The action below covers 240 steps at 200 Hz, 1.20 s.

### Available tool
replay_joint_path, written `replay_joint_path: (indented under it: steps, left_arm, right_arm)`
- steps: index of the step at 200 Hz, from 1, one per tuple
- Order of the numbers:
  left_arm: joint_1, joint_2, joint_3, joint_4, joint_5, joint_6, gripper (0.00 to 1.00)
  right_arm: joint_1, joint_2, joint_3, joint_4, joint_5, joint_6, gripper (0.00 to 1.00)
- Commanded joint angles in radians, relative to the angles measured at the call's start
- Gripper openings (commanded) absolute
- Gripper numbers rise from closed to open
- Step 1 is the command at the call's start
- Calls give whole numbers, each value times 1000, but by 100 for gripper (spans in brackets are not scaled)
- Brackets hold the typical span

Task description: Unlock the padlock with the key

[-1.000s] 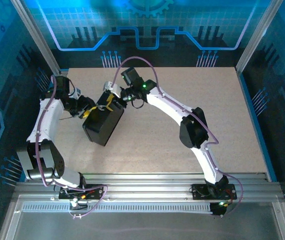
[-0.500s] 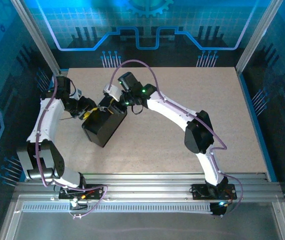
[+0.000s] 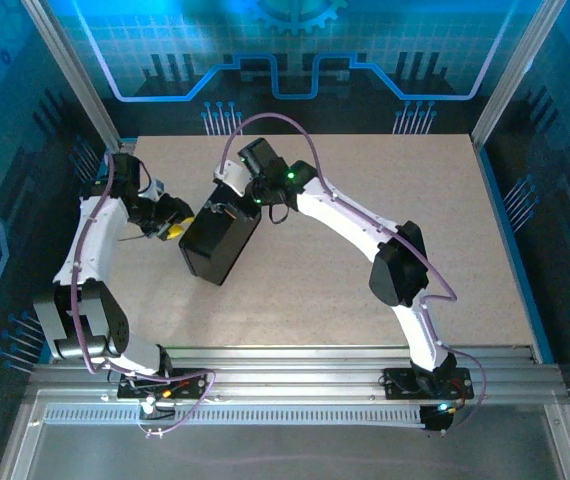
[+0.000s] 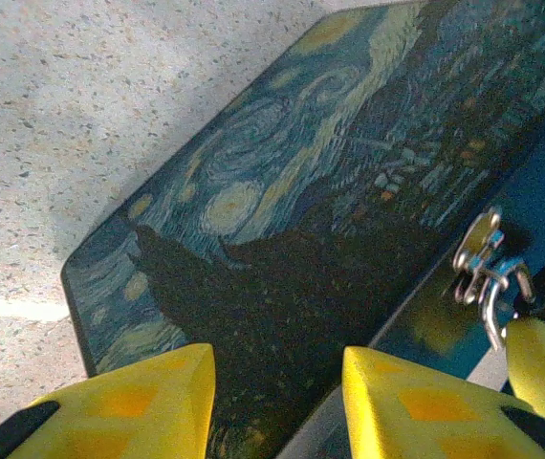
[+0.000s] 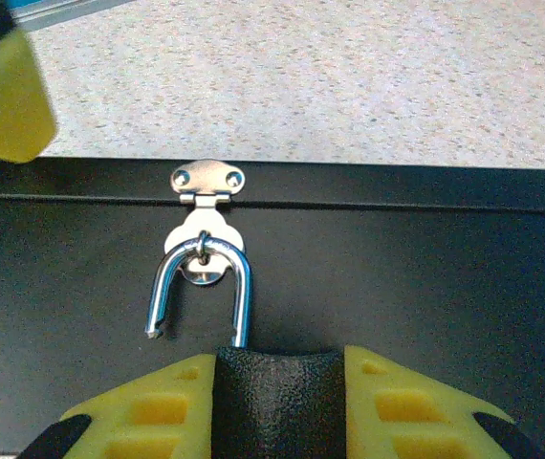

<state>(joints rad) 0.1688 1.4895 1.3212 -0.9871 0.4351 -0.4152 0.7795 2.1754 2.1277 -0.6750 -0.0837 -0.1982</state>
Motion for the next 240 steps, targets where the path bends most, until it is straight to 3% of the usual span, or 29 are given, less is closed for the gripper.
replay_joint_path:
  steps: [1,67,164,203,240]
  left_arm:
    - [-30,-3,-15,-30,59,29,39]
    - [-127,17,-29,0,66,3,38]
    - [-184,52,-56,68,71,-35,37]
    - [-178,27,4,22,55,-12,42]
    - [-167,32,115,-37,-18,11,47]
  right_arm:
    - [-28,27,18,-31,152,81,0]
    - [-28,52,40,20,309,353,0]
    - [-20,81,1,155,355,734,0]
    - [-21,76,-6,173,328,715,0]
    - [-23,4,-120,206,315,669,0]
